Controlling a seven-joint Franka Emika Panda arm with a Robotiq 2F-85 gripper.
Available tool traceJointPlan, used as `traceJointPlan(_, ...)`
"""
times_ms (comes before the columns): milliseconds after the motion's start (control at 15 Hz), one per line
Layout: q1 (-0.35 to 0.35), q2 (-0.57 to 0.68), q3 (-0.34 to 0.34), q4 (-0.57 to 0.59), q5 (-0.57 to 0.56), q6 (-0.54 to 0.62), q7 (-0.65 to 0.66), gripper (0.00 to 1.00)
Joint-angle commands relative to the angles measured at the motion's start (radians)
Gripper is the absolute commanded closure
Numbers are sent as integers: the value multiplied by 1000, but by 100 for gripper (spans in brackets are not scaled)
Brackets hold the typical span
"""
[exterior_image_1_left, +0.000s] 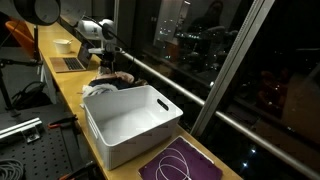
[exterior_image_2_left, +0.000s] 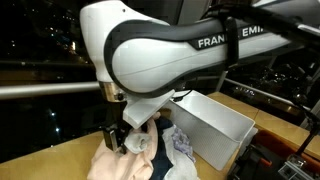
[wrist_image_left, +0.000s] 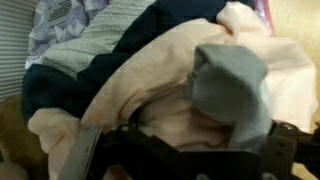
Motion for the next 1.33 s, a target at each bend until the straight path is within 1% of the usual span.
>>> traceJointPlan(0,-43,-121,16,-248,31,145,54,0)
traceJointPlan(133,-60,-144,19,-347,42,227,59,0)
traceJointPlan(267,-76,-132,24,-412,58,297,48,0)
traceJointPlan(467,-91,-93,24,-464,86,377,22,0)
traceJointPlan(533,-97,-82,26,-475,92,402,15,3)
traceJointPlan(600,-101,-78,28,-485,99,423,9,27)
traceJointPlan(667,-103,-77,28,-492,104,436,4,27)
traceJointPlan(733,-106,-80,30,-501,106,454,-6,32)
traceJointPlan(867,-117,-86,37,-517,113,482,-33,44)
traceJointPlan(933,-122,-88,40,-522,118,490,-43,53)
traceJointPlan(1200,-143,-101,59,-549,141,531,-97,81)
traceJointPlan(1267,-148,-107,63,-560,146,542,-108,89)
